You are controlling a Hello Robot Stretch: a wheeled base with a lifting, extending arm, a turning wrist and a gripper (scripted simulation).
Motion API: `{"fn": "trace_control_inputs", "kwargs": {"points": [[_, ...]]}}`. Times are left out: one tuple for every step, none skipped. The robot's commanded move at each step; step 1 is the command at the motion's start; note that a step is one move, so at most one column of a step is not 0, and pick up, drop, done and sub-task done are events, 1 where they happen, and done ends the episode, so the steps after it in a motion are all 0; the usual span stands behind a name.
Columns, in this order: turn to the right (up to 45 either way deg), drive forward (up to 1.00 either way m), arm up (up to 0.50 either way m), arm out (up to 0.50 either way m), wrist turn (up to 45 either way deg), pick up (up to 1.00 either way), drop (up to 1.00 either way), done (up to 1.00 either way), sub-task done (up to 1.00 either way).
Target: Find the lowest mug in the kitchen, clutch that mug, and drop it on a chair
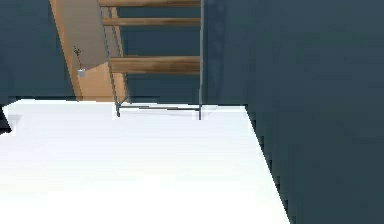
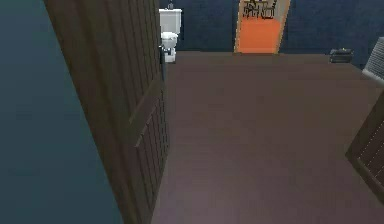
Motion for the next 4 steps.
{"fn": "trace_control_inputs", "kwargs": {"points": [[0.0, 0.20, 0.00, 0.00, 0.0, 0.00, 0.00, 0.00, 0.00], [-33.0, 0.00, 0.00, 0.00, 0.0, 0.00, 0.00, 0.00, 0.00], [0.0, 1.00, 0.00, 0.00, 0.0, 0.00, 0.00, 0.00, 0.00], [0.0, 1.00, 0.00, 0.00, 0.0, 0.00, 0.00, 0.00, 0.00]]}}
